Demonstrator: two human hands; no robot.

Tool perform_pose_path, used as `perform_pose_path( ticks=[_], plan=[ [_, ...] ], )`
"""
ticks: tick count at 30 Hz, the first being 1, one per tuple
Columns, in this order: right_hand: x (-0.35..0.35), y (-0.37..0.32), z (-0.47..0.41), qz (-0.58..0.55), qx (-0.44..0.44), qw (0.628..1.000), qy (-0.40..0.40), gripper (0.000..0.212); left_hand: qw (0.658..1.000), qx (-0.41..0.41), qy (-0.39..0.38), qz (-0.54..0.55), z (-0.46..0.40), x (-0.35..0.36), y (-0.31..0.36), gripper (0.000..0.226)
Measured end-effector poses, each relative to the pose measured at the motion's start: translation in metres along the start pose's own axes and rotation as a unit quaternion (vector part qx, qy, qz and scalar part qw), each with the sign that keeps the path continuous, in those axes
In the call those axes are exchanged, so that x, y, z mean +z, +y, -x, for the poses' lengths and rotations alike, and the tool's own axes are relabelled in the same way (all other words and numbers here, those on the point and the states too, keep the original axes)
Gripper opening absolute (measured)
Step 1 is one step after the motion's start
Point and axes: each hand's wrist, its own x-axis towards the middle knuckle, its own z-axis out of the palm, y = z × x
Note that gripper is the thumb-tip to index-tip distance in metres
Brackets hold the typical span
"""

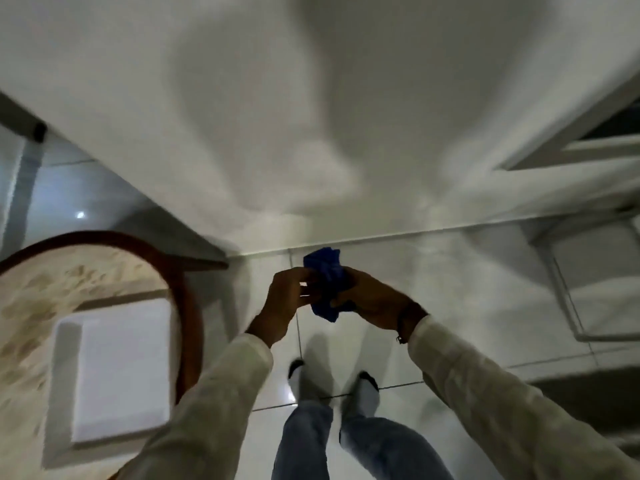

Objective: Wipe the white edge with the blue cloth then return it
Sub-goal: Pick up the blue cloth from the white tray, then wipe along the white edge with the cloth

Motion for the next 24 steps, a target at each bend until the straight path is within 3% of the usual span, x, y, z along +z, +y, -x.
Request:
perform_pose_path(
  ticks=[2, 4, 5, 7, 9, 10, 13, 17, 21, 24],
  plan=[
    [-0.042, 0.039, -0.016, -0.053, 0.002, 0.995, 0.088, 0.057, 0.995, 0.028, -0.029, -0.094, -0.038, 0.033, -0.011, 0.028],
    [-0.075, 0.079, -0.044, -0.131, 0.023, 0.976, 0.173, 0.057, 0.951, 0.121, -0.022, -0.284, -0.085, 0.05, -0.025, 0.041],
    [-0.092, 0.103, -0.062, -0.177, 0.034, 0.962, 0.205, 0.054, 0.895, 0.183, -0.024, -0.406, -0.113, 0.057, -0.036, 0.044],
    [-0.124, 0.151, -0.108, -0.28, 0.039, 0.928, 0.243, 0.041, 0.708, 0.311, -0.032, -0.634, -0.177, 0.062, -0.06, 0.052],
    [-0.15, 0.194, -0.154, -0.376, 0.032, 0.89, 0.257, 0.029, 0.526, 0.389, -0.015, -0.756, -0.242, 0.066, -0.076, 0.062],
    [-0.163, 0.217, -0.179, -0.416, 0.021, 0.874, 0.251, 0.027, 0.453, 0.417, -0.004, -0.788, -0.274, 0.071, -0.084, 0.066],
    [-0.196, 0.266, -0.257, -0.505, -0.009, 0.834, 0.222, 0.03, 0.306, 0.496, 0.014, -0.812, -0.361, 0.083, -0.103, 0.075],
    [-0.236, 0.31, -0.357, -0.514, -0.063, 0.809, 0.277, 0.053, 0.184, 0.574, 0.023, -0.798, -0.464, 0.099, -0.134, 0.075],
    [-0.273, 0.323, -0.427, -0.512, -0.107, 0.765, 0.376, 0.036, 0.099, 0.612, 0.066, -0.782, -0.531, 0.104, -0.147, 0.074],
    [-0.292, 0.321, -0.463, -0.437, -0.132, 0.783, 0.422, 0.031, 0.039, 0.641, 0.107, -0.759, -0.555, 0.099, -0.141, 0.07]
  ],
)
